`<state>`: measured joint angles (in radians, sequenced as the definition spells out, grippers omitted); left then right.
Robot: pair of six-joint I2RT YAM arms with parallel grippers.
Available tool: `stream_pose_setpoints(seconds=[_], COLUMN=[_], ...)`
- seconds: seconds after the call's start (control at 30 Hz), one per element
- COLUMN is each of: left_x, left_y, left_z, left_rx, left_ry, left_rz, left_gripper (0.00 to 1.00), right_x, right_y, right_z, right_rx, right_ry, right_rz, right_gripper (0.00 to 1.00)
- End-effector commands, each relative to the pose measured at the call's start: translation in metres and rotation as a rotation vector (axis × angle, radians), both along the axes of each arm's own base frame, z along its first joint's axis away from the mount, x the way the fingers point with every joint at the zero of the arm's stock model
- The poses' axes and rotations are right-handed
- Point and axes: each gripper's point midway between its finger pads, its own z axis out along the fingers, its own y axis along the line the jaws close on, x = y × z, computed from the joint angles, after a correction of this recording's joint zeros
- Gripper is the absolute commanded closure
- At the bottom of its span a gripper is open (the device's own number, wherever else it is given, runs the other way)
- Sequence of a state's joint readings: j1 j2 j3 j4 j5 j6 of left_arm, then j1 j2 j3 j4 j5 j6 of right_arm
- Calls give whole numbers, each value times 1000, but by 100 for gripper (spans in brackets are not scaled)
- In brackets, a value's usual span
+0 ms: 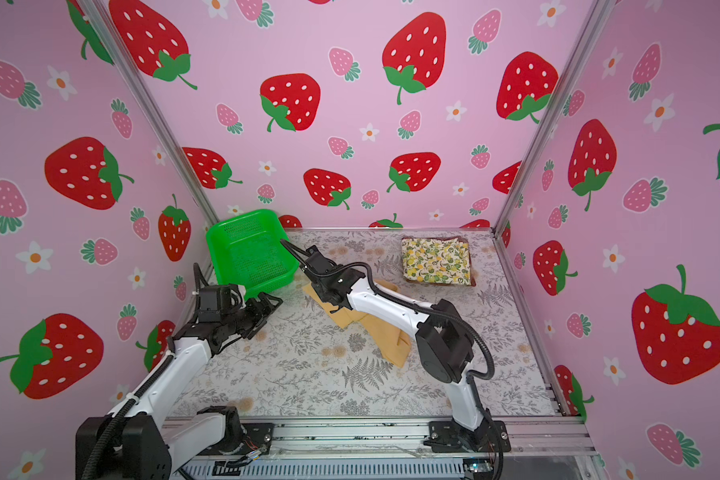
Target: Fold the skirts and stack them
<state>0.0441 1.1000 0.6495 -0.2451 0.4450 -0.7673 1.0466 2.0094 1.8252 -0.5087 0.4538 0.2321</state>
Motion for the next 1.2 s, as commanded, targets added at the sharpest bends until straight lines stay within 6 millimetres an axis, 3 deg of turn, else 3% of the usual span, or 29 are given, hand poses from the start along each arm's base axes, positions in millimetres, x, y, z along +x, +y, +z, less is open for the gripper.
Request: stream_pose_setpoints(seconds=[0.0,0.13,0.27,0.33,0.4,0.5,0.57,0.73,0.8,0.87,1.0,1.17], left_x=[-1,-3,-3,-3,-2,-1,0,1,1,1,-3,-6], left_y=[5,8,8,9,7,5,4,3,1,-2,-9,-24], left_z=[4,7,9,9,8,7,7,4,4,6,5,3], left_rx=[0,2,10,9,4,-7,-13,-22,-33,-45,-55,-59], left_ry=[-11,-21,-30,-29,-28,-21,-19,-17,-19,-23,-25,-20], left_rz=[14,20,12,15,9,1,-3,-2,-8,-22,-67,-124], left_gripper=[6,6,6,6,6,6,6,6,7,7,7,8], right_x=[-38,-62,-59,-43,-24,-2,-1,3,8,13,26,52], right_y=[22,23,-14,-46,-83,-137,-167,-215,-226,-231,-238,-281], right_z=[52,107,129,119,95,45,4,-72,-91,-97,-85,-58], right_rx=[87,264,401,455,501,549,538,484,492,538,559,594], right_ry=[36,73,111,157,219,332,411,493,520,544,480,332], right_rz=[120,181,144,82,7,-95,-160,-279,-311,-326,-361,-479], right_gripper=[100,100,100,100,100,100,100,100,100,100,100,100])
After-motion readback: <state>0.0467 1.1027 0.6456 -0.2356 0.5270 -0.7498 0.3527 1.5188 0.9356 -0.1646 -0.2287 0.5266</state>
